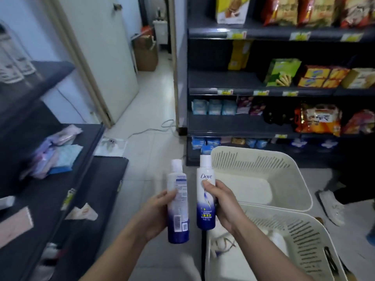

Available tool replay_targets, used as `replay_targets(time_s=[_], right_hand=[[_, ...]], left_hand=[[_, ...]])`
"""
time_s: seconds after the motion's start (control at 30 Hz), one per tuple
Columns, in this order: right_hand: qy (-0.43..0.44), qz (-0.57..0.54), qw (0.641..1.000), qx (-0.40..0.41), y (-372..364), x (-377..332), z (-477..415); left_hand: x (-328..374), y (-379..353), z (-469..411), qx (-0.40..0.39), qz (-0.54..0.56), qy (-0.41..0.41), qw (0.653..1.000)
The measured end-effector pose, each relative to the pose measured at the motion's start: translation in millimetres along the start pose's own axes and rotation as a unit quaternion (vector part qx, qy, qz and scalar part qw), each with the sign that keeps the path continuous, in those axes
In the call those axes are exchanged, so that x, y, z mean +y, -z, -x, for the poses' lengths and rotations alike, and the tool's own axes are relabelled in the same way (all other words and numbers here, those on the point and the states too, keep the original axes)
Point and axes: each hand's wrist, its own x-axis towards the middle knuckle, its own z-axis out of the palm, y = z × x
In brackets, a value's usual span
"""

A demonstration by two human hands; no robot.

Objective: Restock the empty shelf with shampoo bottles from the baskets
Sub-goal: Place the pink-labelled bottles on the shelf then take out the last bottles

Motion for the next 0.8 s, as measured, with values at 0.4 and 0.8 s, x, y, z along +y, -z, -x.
replay_targets(time_s=[0.4, 0.8], right_hand=[[0.003, 0.126, 0.97, -0.208, -249.4, 25.9, -12.6], [0.074, 0.202, 0.915, -0.341, -463.1, 63.8, 1.0]], left_hand=[[112.9, 145.0, 147.9, 0.238, 0.065, -0.192, 0.95], [185.5, 272.7, 281.2, 0.346, 0.047, -0.274, 0.896]])
